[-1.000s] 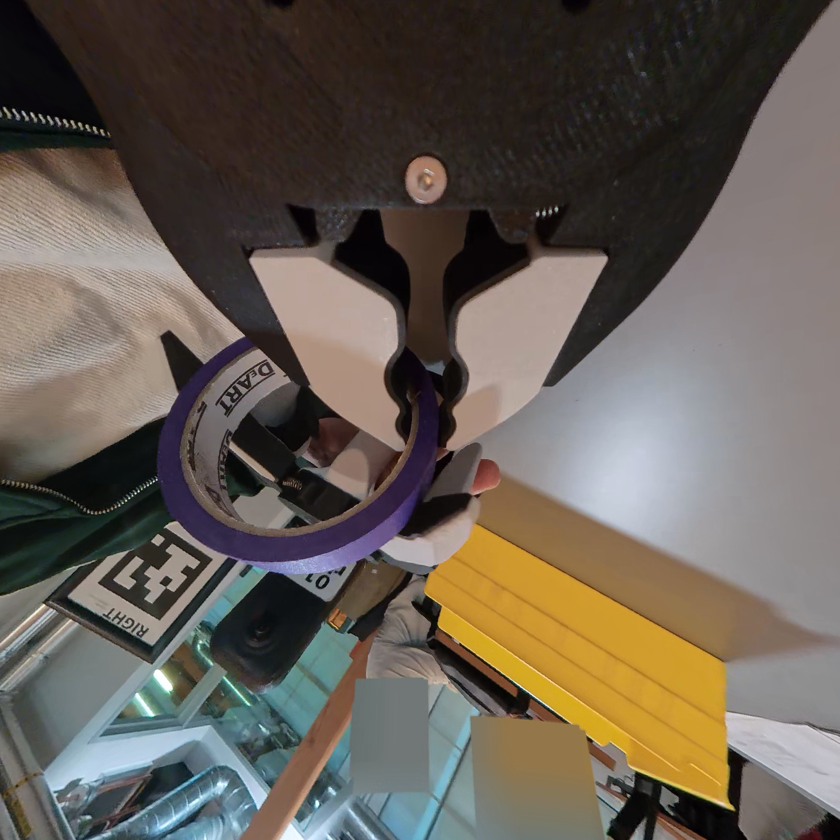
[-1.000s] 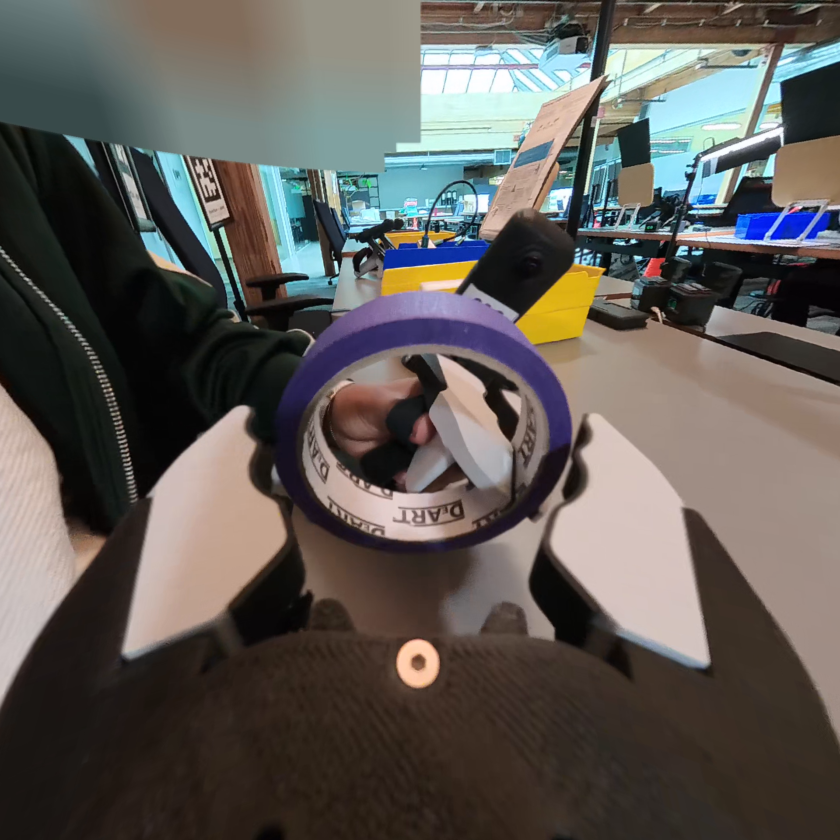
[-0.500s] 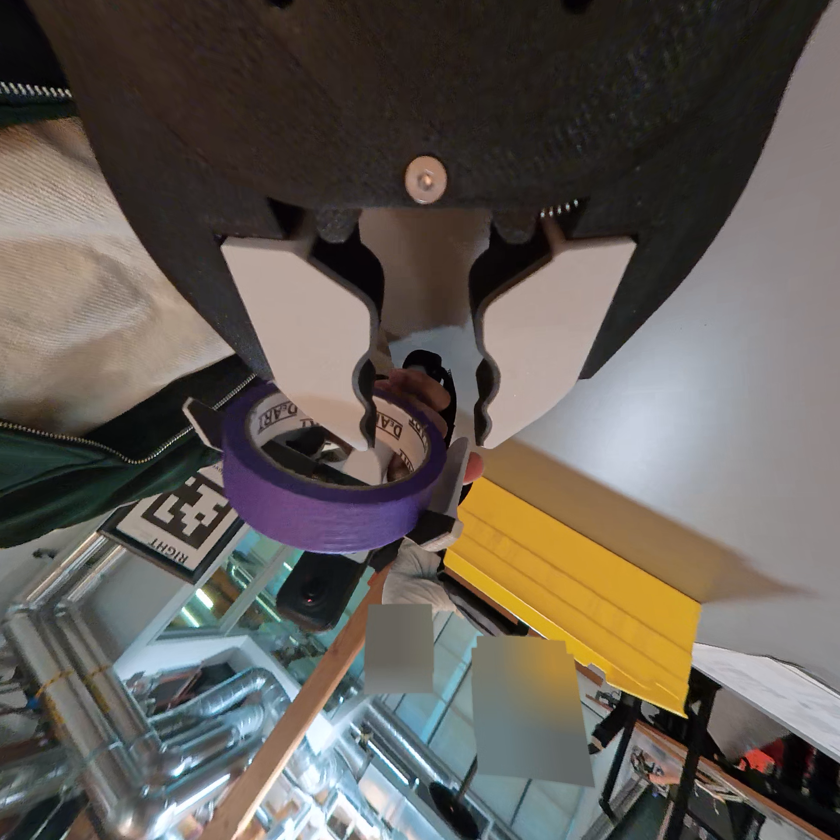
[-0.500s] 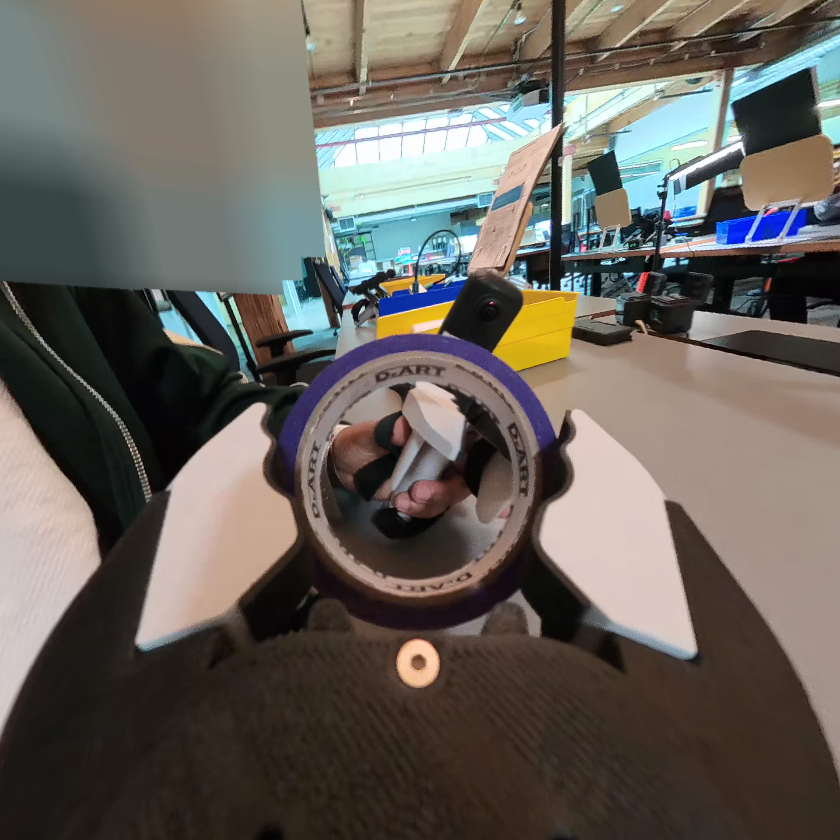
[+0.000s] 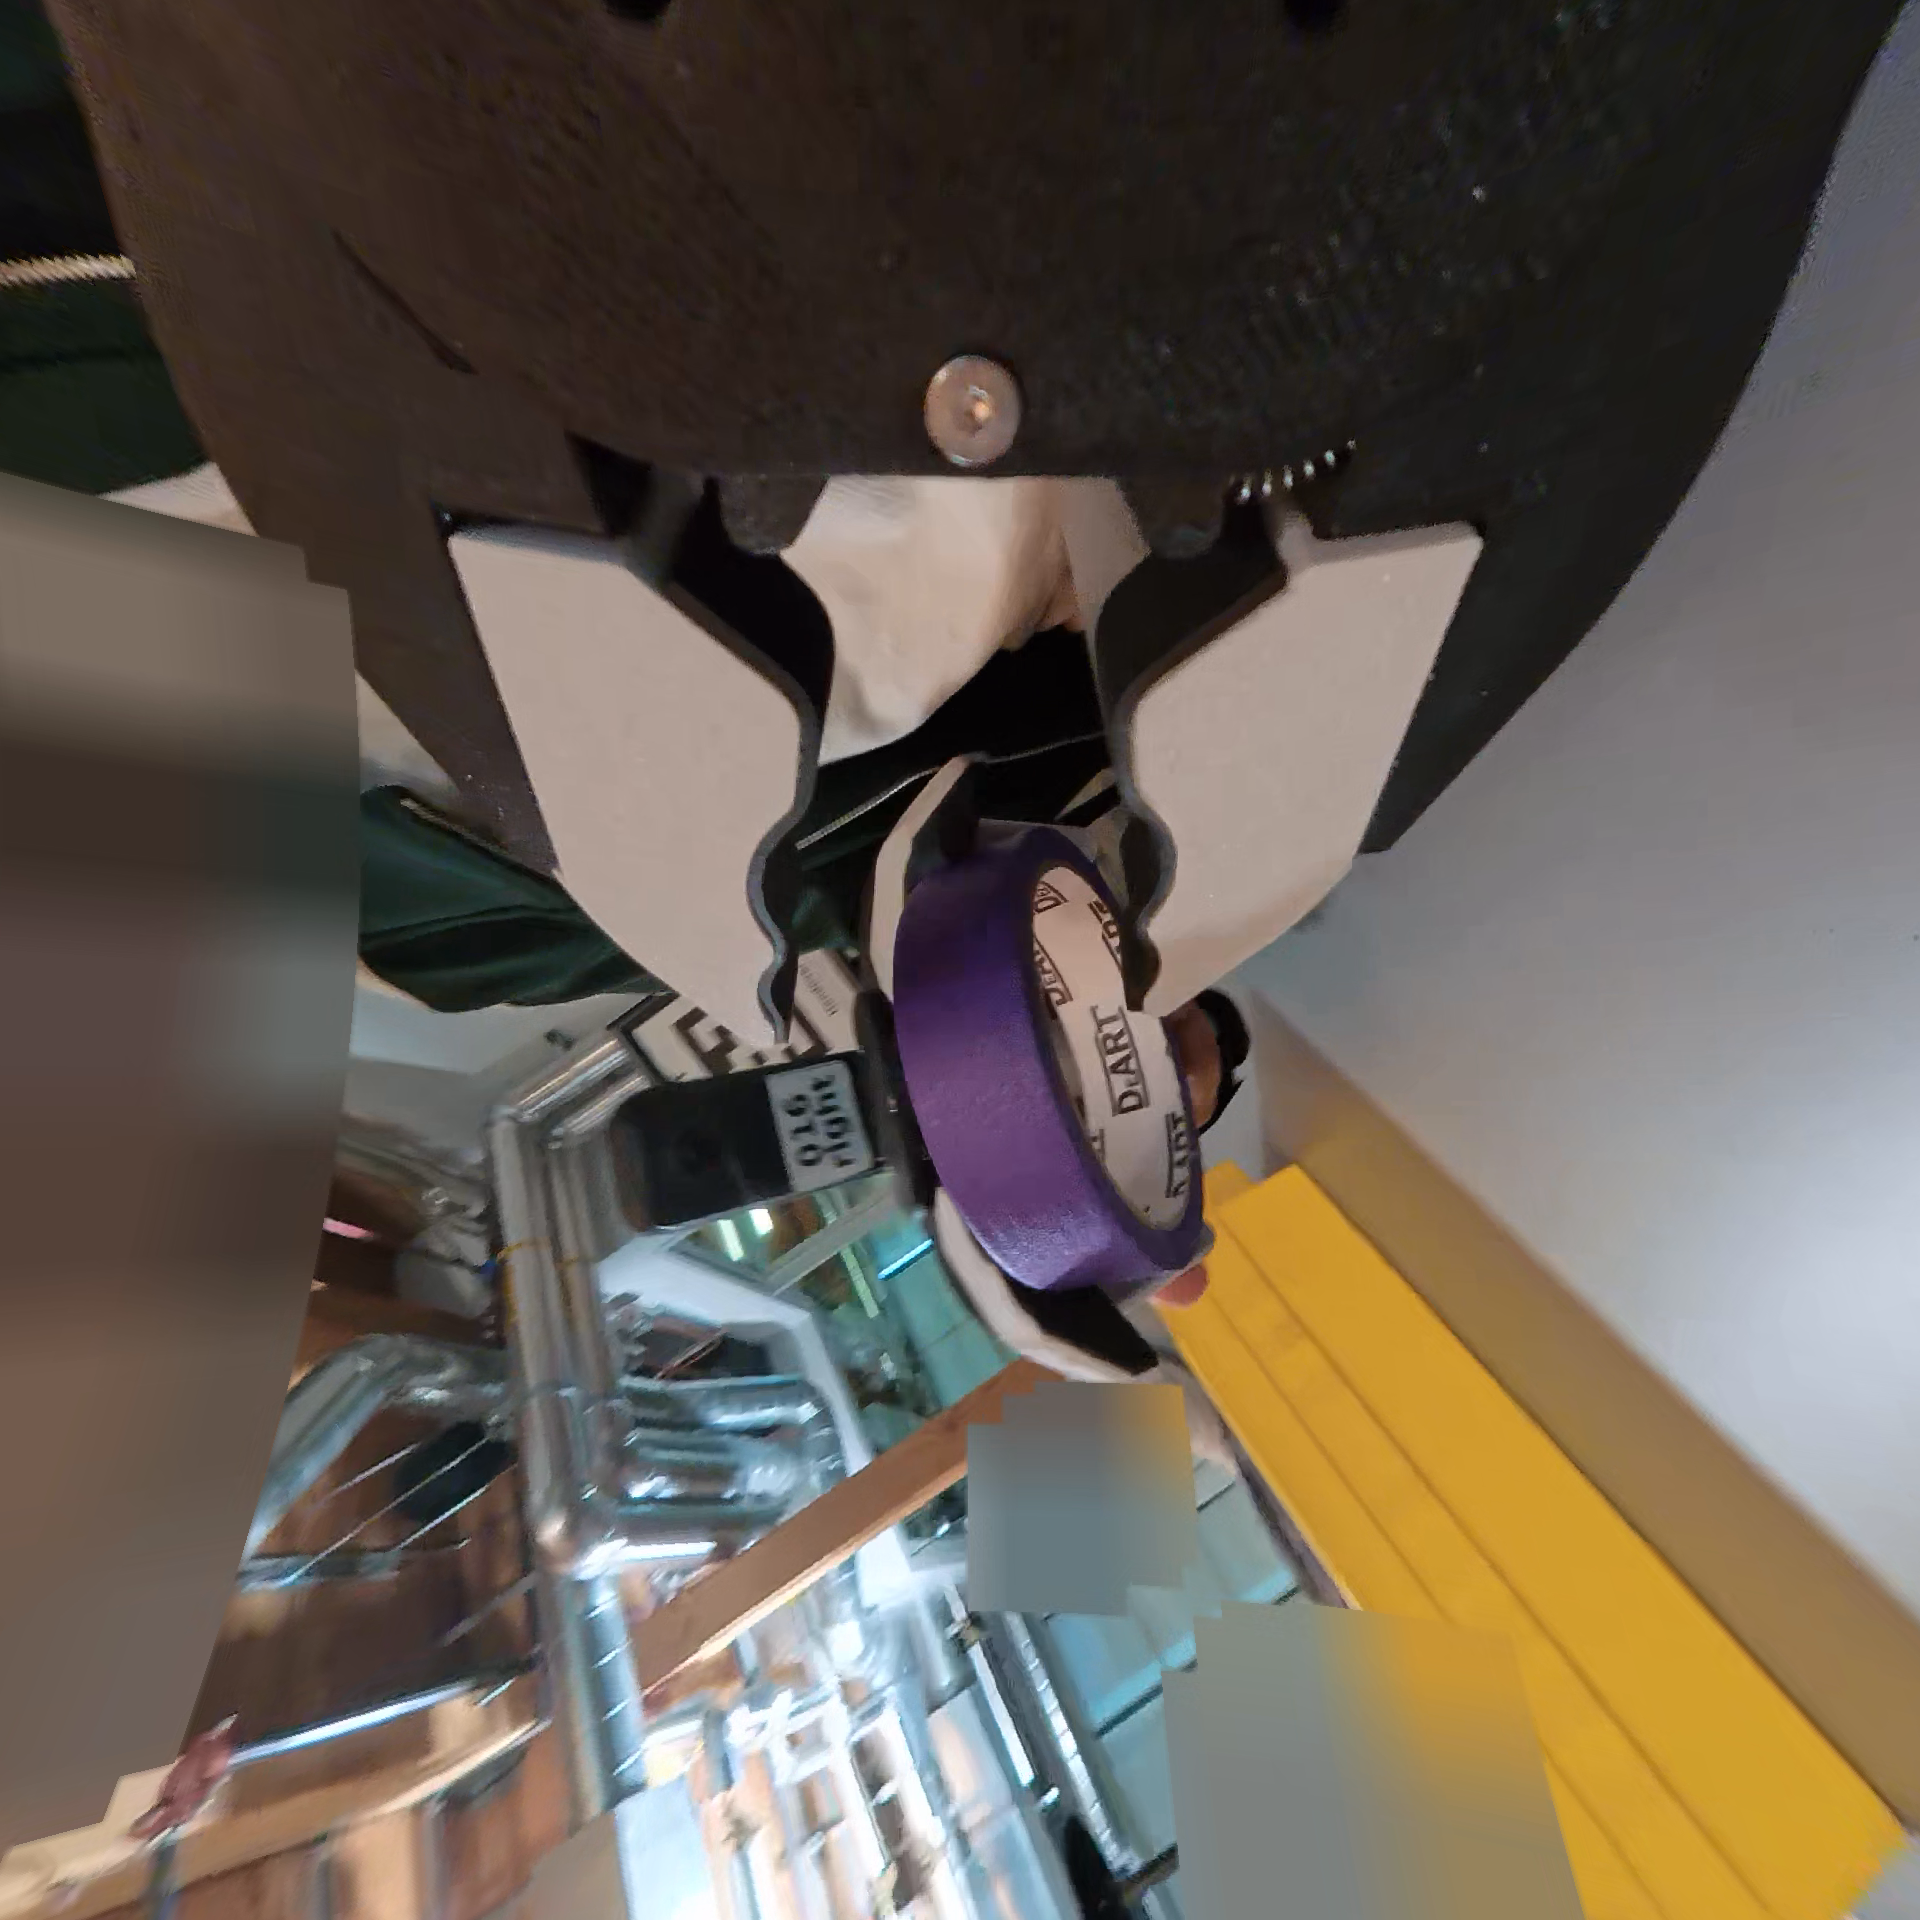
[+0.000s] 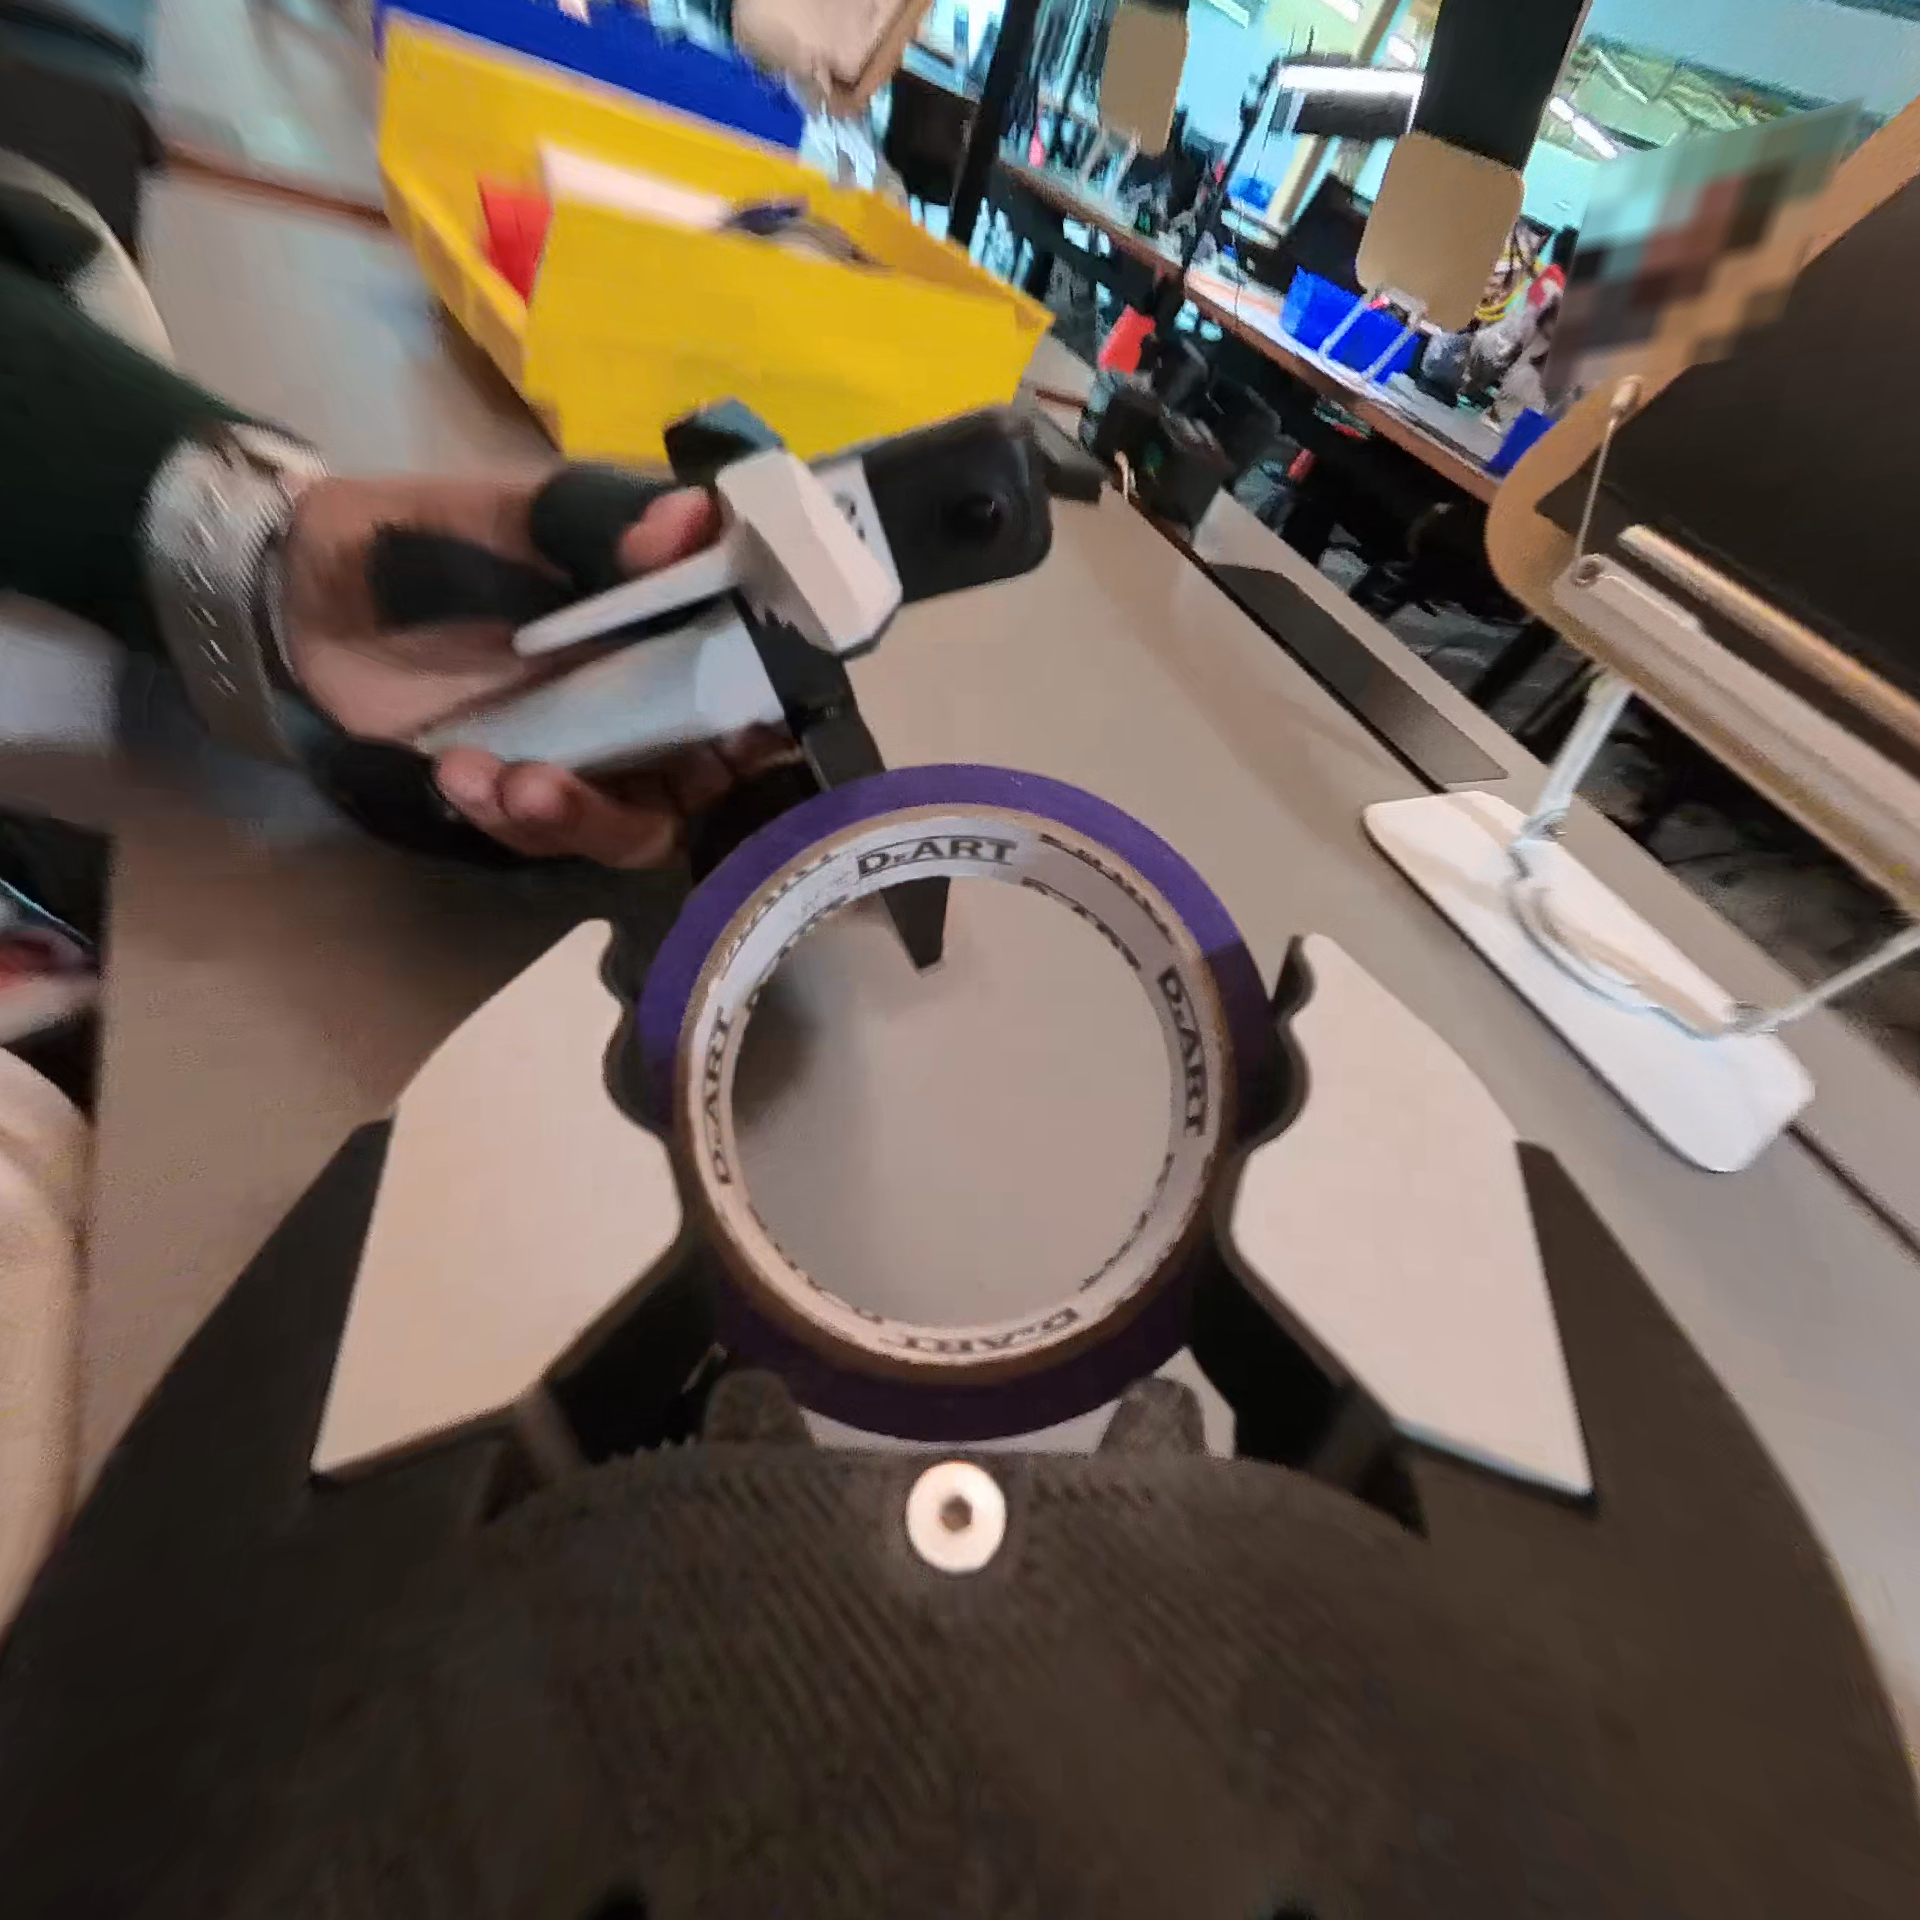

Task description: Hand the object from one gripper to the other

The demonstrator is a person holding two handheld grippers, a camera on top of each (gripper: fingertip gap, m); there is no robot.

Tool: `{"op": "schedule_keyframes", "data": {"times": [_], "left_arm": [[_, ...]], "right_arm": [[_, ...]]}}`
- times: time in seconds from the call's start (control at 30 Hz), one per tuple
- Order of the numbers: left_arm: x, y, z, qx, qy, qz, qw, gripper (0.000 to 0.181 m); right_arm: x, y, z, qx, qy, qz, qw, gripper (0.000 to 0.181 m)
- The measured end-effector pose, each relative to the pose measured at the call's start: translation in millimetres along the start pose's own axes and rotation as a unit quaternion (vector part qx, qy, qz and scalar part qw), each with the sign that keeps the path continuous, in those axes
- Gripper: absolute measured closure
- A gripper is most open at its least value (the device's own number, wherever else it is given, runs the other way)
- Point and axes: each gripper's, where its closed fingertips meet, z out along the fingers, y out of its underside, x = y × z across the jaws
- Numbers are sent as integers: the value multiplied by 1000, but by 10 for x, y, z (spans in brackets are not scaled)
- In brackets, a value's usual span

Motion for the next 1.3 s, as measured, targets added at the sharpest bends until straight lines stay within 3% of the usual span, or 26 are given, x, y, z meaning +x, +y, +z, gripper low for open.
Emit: {"op": "schedule_keyframes", "data": {"times": [0.1,0.17,0.27,0.43,0.6,0.7,0.87,1.1,1.2,1.3], "left_arm": [[-137,140,47,-43,-58,14,997,132],[-235,220,39,-71,-96,23,993,150],[-260,207,27,-73,-109,22,991,151],[-226,104,0,-39,-99,16,994,152],[-198,-78,-117,6,-102,41,994,152],[-144,-149,-147,27,-91,55,994,151],[-71,-194,-153,42,-71,75,994,152],[25,-208,-136,48,-45,96,993,151],[44,-196,-120,45,-41,104,993,151],[49,-193,-118,45,-39,108,992,152]], "right_arm": [[-76,102,68,-52,15,-79,995,65],[-127,151,104,-79,23,-123,989,66],[-112,191,126,-94,38,-140,985,64],[-21,101,95,-38,46,-69,996,57],[242,-22,-53,52,47,102,992,55],[410,-47,-163,108,31,225,968,66],[413,-76,-238,153,-55,362,918,100],[281,-79,-210,149,-125,422,885,126],[207,-109,-225,151,-162,437,872,149],[199,-119,-232,151,-172,452,862,151]]}}
